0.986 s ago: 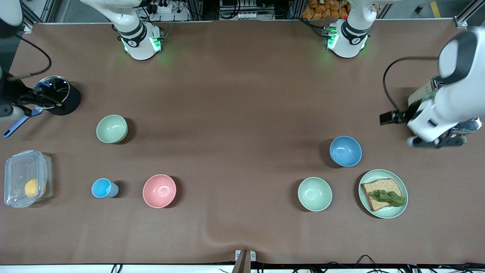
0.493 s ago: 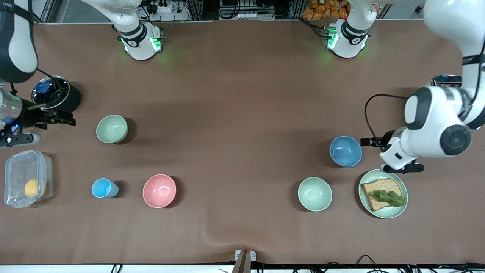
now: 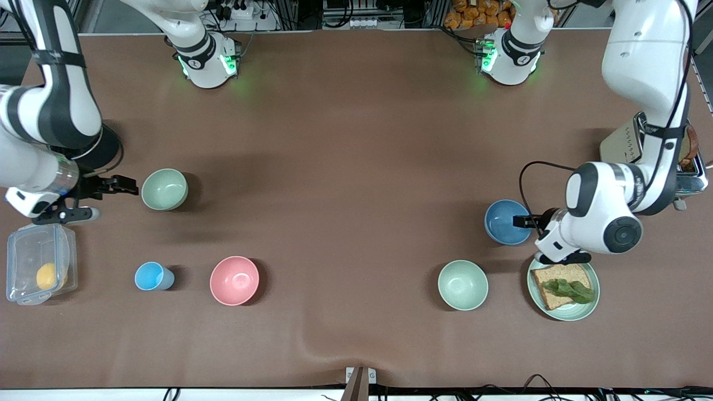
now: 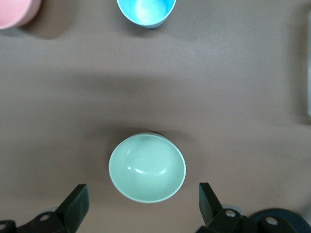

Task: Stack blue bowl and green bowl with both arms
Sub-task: 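Grasp the blue bowl with the left gripper while the right gripper grasps the green bowl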

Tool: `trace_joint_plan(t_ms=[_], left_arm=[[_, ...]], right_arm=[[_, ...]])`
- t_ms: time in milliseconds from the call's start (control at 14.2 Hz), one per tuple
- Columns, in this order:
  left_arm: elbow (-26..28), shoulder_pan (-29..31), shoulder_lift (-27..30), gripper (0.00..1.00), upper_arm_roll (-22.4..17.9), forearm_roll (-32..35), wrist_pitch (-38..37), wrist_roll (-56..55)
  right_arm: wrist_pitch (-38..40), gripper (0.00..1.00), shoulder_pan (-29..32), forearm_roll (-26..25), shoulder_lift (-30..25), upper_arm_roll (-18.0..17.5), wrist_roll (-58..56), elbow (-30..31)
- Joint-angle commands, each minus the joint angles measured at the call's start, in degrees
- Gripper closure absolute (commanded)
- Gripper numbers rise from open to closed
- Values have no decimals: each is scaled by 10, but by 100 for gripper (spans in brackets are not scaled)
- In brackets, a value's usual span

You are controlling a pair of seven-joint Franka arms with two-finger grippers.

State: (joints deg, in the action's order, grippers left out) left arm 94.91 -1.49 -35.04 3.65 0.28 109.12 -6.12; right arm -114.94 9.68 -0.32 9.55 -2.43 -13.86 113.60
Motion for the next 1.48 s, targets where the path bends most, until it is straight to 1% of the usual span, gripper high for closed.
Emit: trace_joint_plan(t_ms=[0, 141, 211, 282, 352, 493, 704, 775, 845, 986, 1056, 1197, 1338, 1408], left_arm=[[-5, 0, -13, 0, 2, -11, 16, -6], [-6, -1, -26, 0, 2, -10, 33, -6], [-5, -3, -28, 24, 2, -10, 41, -6], [-5, -4, -31, 73, 2, -8, 42, -6], [-5, -4, -33, 100, 2, -7, 43, -6], [-5, -4, -35, 100, 2, -6, 46, -7], [-7, -3, -28, 100, 2, -5, 46, -6], [-6, 2, -26, 100, 2, -5, 45, 0], [-6, 3, -14, 100, 2, -5, 40, 2], [-4, 1, 11, 100, 3, -5, 33, -7], [-3, 0, 23, 100, 3, -5, 28, -11], [-3, 3, 52, 100, 4, -7, 4, -9], [-3, 3, 79, 100, 5, -12, -17, -12], [-3, 2, 90, 100, 7, -12, -29, -20]], right_arm=[[-62, 0, 13, 5, -16, -8, -16, 61], [-133, 0, 32, 5, -15, -8, -70, 106], [-160, 0, 45, 5, -6, -8, -102, 117], [-175, 0, 60, 5, 5, -9, -116, 119], [-182, 0, 67, 5, 15, -9, -120, 119], [-189, 0, 72, 12, 27, -9, -120, 125], [-244, 7, 74, 21, 33, -9, -121, 161], [-260, 12, 77, 21, 37, -10, -121, 168], [-267, 16, 78, 22, 42, -10, -122, 173], [-276, 28, 93, 23, 54, -11, -143, 174], [-281, 34, 100, 33, 60, -11, -160, 174], [-282, 38, 101, 75, 68, -10, -192, 174], [-290, 54, 108, 97, 78, -10, -213, 174], [-294, 70, 109, 97, 80, -11, -219, 176]])
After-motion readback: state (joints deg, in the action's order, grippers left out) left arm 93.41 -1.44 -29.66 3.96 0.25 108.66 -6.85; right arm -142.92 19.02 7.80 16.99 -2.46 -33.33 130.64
